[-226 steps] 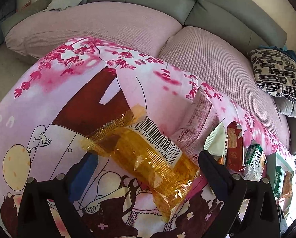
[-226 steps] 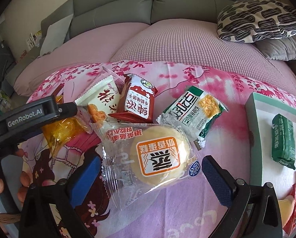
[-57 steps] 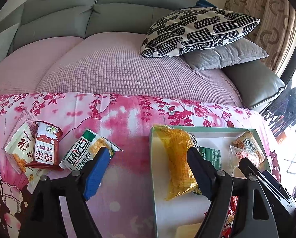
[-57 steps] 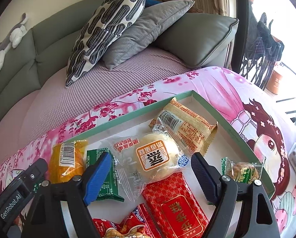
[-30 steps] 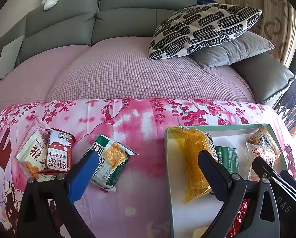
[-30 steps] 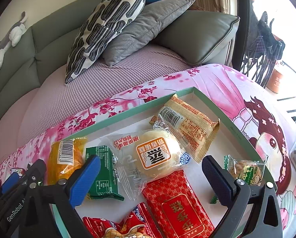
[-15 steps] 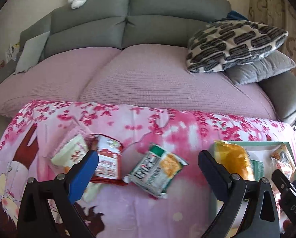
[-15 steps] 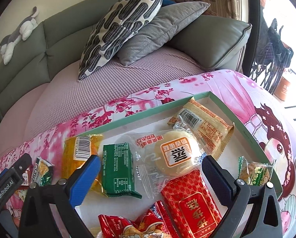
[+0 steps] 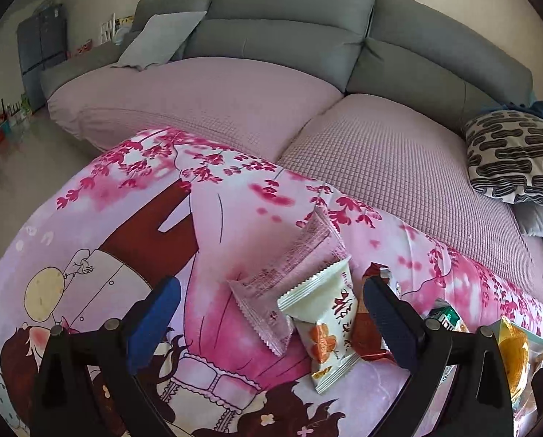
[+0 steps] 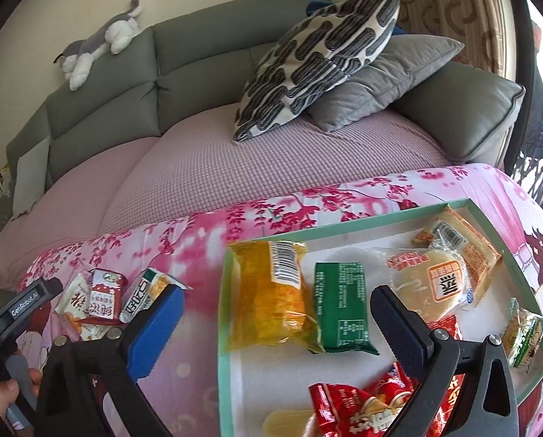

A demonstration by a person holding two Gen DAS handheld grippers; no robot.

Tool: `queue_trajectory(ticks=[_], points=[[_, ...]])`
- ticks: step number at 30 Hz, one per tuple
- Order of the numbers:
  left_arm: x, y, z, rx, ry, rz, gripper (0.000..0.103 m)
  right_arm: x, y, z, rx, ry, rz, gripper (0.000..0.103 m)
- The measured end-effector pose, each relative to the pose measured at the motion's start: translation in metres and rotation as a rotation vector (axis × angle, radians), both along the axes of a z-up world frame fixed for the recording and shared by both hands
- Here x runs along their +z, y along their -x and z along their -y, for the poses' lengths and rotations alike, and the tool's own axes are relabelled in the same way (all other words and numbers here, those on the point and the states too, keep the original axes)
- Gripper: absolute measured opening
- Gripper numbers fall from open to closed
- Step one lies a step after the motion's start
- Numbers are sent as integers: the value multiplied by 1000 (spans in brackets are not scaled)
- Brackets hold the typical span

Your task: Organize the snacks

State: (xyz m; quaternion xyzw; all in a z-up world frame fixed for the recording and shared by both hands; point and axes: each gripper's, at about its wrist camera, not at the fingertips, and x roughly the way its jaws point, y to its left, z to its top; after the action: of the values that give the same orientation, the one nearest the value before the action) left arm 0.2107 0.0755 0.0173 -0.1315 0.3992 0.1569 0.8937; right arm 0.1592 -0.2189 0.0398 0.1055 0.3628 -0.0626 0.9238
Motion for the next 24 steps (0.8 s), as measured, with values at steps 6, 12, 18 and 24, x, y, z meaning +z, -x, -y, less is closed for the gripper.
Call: queue_trajectory(ticks=[6,12,18,24], points=[[-11,-3,-10,-5,74,-13,100,-2,-7,-39,70,55,-23,103],[-20,-5,-11,-8,129,-32,100,-5,-20,-68,129,59,-28,103],[-26,-5,-18,9,151,-38,100,-15,-38,-93,185,87,-50,101],[-28,-4,-24,17,169,-41,100,-32,-56,-113,237,96,-99,92]])
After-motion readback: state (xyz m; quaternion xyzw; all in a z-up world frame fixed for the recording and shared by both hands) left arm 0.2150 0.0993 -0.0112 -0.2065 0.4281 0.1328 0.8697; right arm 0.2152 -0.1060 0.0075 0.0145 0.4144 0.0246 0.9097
